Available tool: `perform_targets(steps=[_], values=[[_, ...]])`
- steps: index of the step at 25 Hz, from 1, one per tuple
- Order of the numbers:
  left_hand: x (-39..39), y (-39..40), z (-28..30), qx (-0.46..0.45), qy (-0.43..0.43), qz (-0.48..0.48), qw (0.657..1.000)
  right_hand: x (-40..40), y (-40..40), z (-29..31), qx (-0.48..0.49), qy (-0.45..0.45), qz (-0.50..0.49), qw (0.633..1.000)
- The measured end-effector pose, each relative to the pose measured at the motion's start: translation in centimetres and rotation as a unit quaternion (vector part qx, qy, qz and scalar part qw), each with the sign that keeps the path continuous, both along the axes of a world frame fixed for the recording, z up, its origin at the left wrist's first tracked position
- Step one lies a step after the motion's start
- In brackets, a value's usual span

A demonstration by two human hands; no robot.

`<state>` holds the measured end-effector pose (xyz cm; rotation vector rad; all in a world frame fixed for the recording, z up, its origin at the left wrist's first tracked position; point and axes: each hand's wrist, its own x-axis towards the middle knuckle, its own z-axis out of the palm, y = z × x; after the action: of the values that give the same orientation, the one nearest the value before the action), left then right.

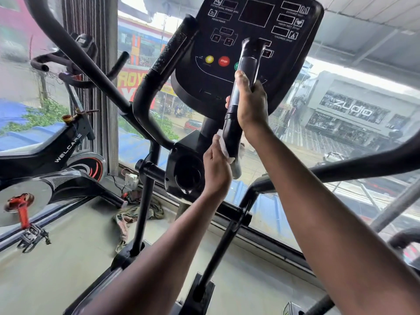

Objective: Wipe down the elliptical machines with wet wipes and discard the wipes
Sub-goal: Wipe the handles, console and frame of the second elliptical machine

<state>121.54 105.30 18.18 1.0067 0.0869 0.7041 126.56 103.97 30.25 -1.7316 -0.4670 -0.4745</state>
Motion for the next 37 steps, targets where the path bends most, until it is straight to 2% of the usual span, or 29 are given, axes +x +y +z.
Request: perform_targets(steps=[3, 5, 8, 10, 13, 18, 22, 24, 28, 30, 33, 37], values=[[0.8, 0.2, -2.4, 0.014, 0.047, -0.037, 0.998, 0.2, 0.0, 0.0, 0.009, 0.001, 0.004, 1.000], [0.5, 0.2, -2.4, 0.026, 0.047, -0.075, 0.996, 0.3, 0.0, -0.1, 0.005, 0.003, 0.004, 1.000], [-0.9, -1.0, -0.6, -0.051, 0.009, -0.024, 0.998, 0.3, 0.0, -0.2, 0.012, 0.003, 0.007, 1.000], [-1.2, -2.3, -0.3, -0.069, -0.013, 0.009, 0.997, 0.4, 0.1, -0.1, 0.017, 0.000, 0.011, 1.000], [0.3, -2.7, -1.8, -0.057, 0.021, 0.036, 0.997, 0.5, 0.1, -0.2, 0.022, -0.005, 0.016, 1.000], [1.5, -1.2, -3.3, 0.002, 0.114, -0.060, 0.992, 0.6, 0.0, -0.1, 0.012, -0.014, 0.009, 1.000], [-0.3, -2.1, -1.0, -0.056, 0.049, -0.014, 0.997, 0.5, 0.0, 0.0, 0.013, -0.008, 0.003, 1.000], [0.1, -2.6, -1.8, -0.060, 0.066, -0.012, 0.996, 0.4, 0.0, -0.1, 0.014, -0.006, 0.006, 1.000], [2.3, -1.9, -4.5, -0.004, 0.137, -0.095, 0.986, 0.1, -0.1, 0.0, 0.028, 0.002, 0.013, 1.000], [2.2, -2.1, -4.7, -0.007, 0.121, -0.082, 0.989, -0.1, -0.2, -0.1, 0.025, 0.003, 0.011, 1.000], [2.5, -3.0, -4.9, -0.047, 0.095, -0.013, 0.994, -0.1, -0.2, -0.1, 0.030, 0.005, 0.020, 0.999], [3.8, -3.0, -6.3, -0.003, 0.140, -0.074, 0.987, 0.0, -0.2, 0.1, 0.028, 0.005, 0.031, 0.999]])
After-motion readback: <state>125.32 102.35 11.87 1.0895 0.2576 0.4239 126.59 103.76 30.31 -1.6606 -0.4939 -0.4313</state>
